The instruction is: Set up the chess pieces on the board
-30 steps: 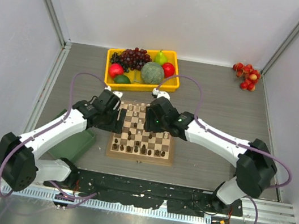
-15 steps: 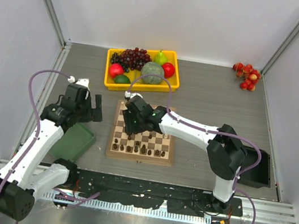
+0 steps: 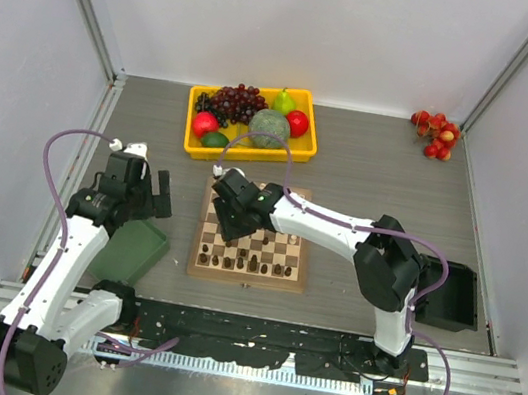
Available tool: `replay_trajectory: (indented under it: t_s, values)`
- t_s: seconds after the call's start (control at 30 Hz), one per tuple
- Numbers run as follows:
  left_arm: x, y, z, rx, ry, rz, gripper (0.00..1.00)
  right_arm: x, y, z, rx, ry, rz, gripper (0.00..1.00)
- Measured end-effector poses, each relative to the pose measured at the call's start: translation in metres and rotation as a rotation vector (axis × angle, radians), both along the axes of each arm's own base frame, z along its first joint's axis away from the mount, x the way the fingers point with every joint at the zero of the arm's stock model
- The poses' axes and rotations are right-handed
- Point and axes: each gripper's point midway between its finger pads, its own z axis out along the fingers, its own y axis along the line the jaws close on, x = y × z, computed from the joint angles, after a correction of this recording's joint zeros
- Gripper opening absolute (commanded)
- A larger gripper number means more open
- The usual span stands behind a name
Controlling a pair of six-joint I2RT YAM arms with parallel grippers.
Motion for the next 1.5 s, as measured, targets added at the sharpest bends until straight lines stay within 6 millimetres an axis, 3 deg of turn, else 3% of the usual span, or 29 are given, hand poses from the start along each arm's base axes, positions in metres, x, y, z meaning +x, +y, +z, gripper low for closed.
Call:
replay_trajectory:
  t_s: [0.43,0.77,1.5]
  values:
    - [0.0,-0.001,-0.002,0.004,0.009,-0.012,1.0,-0.005,0.0,-0.012,-0.044,0.025,0.027,0.31]
    - [0.0,-0.002,-0.004,-0.002,0.021,-0.018,1.0,-0.006,0.002,-0.014,-0.052,0.038,0.044,0.13]
    - [0.0,-0.009,-0.009,-0.03,0.045,-0.039,0.99,-0.024,0.022,-0.006,-0.023,0.054,0.164,0.16]
